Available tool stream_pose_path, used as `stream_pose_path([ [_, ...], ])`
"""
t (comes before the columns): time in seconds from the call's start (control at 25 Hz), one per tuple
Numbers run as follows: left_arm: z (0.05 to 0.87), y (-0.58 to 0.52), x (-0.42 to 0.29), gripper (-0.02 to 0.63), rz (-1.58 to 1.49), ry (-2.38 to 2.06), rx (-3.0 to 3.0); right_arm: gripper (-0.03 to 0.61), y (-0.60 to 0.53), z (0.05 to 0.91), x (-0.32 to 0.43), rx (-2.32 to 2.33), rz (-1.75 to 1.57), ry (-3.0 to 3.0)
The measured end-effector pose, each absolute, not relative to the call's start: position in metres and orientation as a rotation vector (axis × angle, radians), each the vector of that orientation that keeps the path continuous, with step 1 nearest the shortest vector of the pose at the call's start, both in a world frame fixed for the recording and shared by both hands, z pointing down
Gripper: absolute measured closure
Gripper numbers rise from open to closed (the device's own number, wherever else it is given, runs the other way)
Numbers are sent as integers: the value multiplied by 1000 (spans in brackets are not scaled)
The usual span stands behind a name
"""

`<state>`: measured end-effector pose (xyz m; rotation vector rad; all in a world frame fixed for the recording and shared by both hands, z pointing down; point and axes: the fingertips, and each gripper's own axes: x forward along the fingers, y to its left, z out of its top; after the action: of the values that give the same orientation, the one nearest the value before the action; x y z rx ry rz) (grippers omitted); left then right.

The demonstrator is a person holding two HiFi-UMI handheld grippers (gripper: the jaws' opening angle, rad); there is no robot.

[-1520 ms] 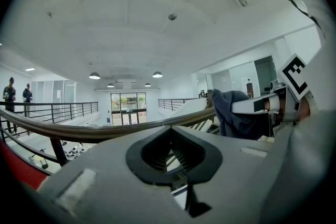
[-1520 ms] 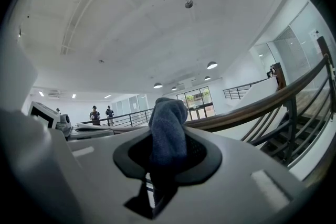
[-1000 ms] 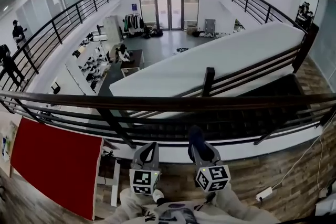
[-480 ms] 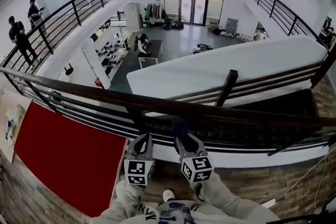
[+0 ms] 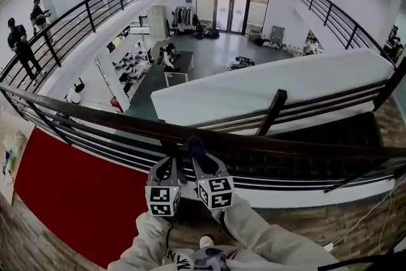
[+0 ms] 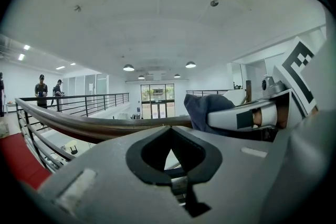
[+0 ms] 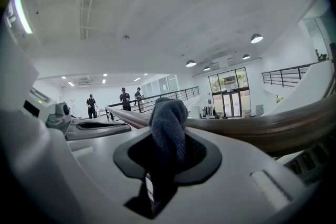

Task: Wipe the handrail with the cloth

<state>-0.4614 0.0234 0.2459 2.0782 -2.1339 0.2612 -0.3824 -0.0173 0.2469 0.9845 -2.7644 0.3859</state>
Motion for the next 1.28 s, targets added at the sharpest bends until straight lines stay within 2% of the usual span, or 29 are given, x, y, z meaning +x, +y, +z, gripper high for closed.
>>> stream_pose_path([
  [0.56,245,-2,-519,609,280,-2155,2064,494,-47,264,-467,924,370,-2685],
  [0.84,253,-5,-512,609,267,-2105,2069,494,-53,272,-462,944,388,-2667],
  [1.28,259,-12,-469,610,275,-2041,2123,492,-63,274,-410,1036,400,-2635],
])
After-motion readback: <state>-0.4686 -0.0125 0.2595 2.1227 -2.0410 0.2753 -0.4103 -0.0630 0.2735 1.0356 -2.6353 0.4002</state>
